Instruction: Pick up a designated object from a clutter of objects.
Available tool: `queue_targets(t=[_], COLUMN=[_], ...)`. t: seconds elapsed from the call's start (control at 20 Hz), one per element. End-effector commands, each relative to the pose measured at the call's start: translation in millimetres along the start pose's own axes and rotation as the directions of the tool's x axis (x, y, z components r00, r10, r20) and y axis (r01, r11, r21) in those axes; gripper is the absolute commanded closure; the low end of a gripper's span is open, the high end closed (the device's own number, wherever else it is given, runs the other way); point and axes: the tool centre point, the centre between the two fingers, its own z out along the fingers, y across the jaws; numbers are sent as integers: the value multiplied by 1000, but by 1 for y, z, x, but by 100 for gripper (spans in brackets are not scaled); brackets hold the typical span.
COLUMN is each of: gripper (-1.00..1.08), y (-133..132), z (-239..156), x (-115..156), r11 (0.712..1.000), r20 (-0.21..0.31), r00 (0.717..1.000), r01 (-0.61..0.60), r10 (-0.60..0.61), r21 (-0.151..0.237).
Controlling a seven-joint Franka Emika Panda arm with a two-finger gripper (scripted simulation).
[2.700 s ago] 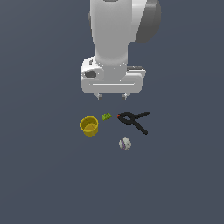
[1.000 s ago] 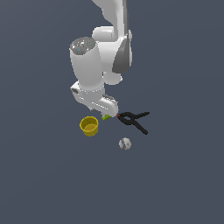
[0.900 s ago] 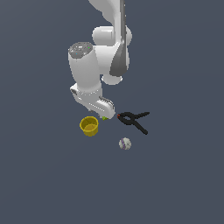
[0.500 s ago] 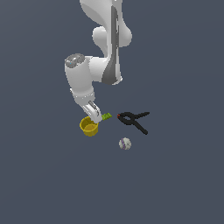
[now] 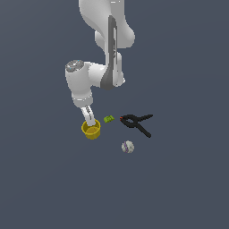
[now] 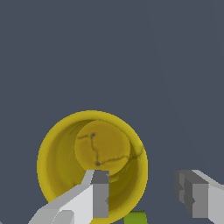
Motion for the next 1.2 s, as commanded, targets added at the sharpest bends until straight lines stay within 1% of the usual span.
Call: queue_targets(t=[0.0,0.35,0.75,1.0,1.05,1.15], gripper=[-20,-20,-20,-20,108,108], y=[4,5,7,6,6,6], z=[3,6,29,34,34,34], x=[2,2,2,2,2,2], r11=[1000,1000,999,999,999,999], r20=[-6,-6,-8,-8,-8,-8], r00=[1000,1000,999,999,999,999], r01=[-26,-30,-35,-36,-36,-36], r10=[26,30,35,36,36,36], r21=[1,1,1,1,1,1])
